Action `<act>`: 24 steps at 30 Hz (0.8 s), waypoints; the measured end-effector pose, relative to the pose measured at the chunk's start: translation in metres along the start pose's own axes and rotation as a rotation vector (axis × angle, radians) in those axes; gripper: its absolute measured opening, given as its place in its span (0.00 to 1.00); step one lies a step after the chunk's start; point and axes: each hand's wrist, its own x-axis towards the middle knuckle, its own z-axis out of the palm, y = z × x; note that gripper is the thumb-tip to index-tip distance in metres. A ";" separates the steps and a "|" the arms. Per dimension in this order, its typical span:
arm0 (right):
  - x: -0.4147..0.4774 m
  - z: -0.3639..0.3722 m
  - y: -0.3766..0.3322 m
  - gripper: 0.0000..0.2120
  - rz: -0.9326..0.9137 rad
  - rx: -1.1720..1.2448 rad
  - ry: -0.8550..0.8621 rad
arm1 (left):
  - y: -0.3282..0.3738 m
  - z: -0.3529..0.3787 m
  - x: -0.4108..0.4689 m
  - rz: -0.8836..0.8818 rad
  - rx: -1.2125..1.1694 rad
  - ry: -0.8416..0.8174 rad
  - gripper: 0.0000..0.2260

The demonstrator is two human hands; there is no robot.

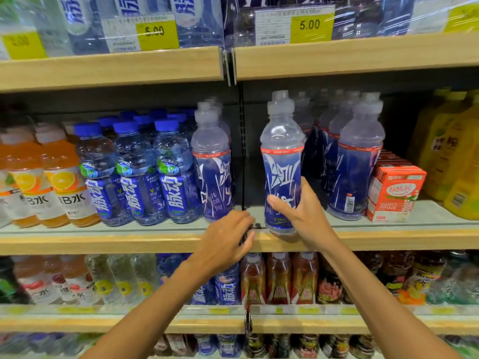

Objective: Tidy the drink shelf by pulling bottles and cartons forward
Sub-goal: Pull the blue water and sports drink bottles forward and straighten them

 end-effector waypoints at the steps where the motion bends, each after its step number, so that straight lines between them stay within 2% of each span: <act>1: 0.006 0.003 0.006 0.24 0.009 -0.006 0.009 | -0.006 0.004 -0.002 0.086 0.073 -0.038 0.15; 3: 0.016 0.010 0.016 0.23 0.031 -0.026 0.017 | -0.016 0.010 -0.004 0.216 0.186 -0.053 0.16; 6: 0.035 0.018 0.027 0.23 0.064 -0.021 0.000 | -0.022 0.020 -0.009 0.293 0.272 0.008 0.16; 14: 0.076 0.047 0.042 0.29 0.086 0.050 0.005 | -0.023 0.027 -0.012 0.300 0.264 0.063 0.17; 18: 0.094 0.059 0.046 0.37 0.163 0.047 -0.014 | -0.021 0.025 -0.012 0.287 0.240 0.055 0.18; 24: 0.100 0.071 0.043 0.37 0.217 0.020 0.032 | -0.018 0.022 -0.012 0.279 0.253 0.047 0.17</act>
